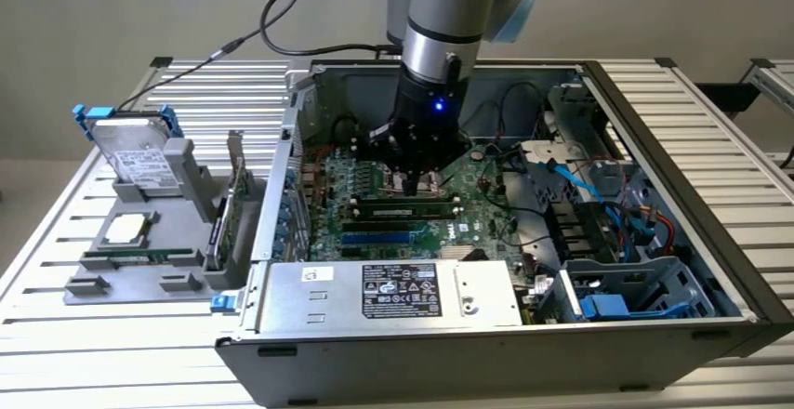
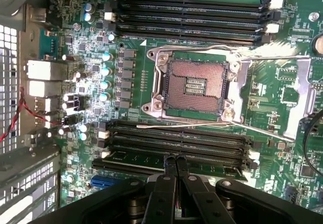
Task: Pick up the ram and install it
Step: 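Press down the ram until it locks into place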
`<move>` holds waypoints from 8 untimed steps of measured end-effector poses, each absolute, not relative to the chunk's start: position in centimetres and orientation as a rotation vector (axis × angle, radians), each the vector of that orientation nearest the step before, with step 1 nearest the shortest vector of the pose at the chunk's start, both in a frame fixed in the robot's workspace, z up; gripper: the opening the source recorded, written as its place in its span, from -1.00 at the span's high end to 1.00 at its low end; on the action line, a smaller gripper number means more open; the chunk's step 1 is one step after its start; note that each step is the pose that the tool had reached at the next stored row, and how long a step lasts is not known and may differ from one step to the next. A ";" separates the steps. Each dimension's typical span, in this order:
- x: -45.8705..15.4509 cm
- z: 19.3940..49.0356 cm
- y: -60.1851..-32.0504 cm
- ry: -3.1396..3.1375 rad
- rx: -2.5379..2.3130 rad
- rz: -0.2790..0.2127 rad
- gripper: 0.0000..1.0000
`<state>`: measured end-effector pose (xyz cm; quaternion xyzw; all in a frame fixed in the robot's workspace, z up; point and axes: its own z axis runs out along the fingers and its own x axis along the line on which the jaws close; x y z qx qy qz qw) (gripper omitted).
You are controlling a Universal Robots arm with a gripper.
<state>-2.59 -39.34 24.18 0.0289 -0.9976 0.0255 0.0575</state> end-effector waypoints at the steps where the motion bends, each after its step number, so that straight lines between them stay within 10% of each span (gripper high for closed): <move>1: -2.6 24.2 -39.3 -3.025 0.074 0.081 0.80; 8: -2.7 24.7 -39.4 -3.027 0.037 0.100 0.80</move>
